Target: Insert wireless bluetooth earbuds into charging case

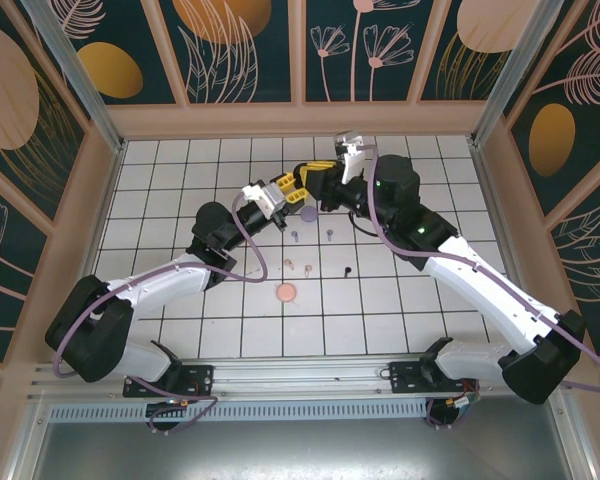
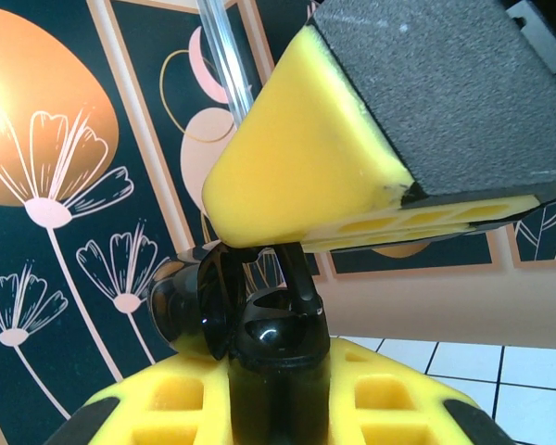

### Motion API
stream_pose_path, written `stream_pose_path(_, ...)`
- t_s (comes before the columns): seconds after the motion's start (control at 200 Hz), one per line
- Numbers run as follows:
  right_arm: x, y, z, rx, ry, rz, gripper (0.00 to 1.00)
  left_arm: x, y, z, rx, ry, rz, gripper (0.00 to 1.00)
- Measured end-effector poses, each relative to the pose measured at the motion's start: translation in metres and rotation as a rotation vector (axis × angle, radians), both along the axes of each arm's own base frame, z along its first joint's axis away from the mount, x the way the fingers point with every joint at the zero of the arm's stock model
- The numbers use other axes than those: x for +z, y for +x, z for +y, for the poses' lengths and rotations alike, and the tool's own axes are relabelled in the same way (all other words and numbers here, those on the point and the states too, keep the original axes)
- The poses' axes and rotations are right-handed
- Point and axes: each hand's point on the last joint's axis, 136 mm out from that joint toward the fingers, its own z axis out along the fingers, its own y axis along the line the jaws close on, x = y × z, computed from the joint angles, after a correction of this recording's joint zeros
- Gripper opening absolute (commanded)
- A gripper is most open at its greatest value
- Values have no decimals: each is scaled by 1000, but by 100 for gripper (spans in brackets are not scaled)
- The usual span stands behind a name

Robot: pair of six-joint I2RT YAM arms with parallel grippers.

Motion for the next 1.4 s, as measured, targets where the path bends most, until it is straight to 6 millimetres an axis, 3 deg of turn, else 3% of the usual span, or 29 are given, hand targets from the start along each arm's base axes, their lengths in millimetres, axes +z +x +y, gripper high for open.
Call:
stream_pose_path(0.696, -23, 0, 7, -56, -125, -66, 14, -10, 2, -2, -15, 4, 77, 0)
stream_pose_path(0.786, -25, 0, 6, -61, -134, -64, 21, -10, 2, -2, -18, 2, 82, 0)
stream_pose_path(0.926, -28, -3, 7, -59, -147, -49, 48, -12, 2, -3, -24, 8, 89, 0)
stream_pose_path(1.041, -22, -3, 9, -62, -143, -22, 62, -11, 1, -3, -27, 1, 89, 0)
stream_pose_path(1.241, 4, -2, 2, -102, -107, 12, 70, 0, -1, 0, -25, -38, 59, 0)
stream_pose_path(1.396, 24, 3, -29, -205, -28, 53, 71, -6, -2, 2, -24, -40, 63, 0)
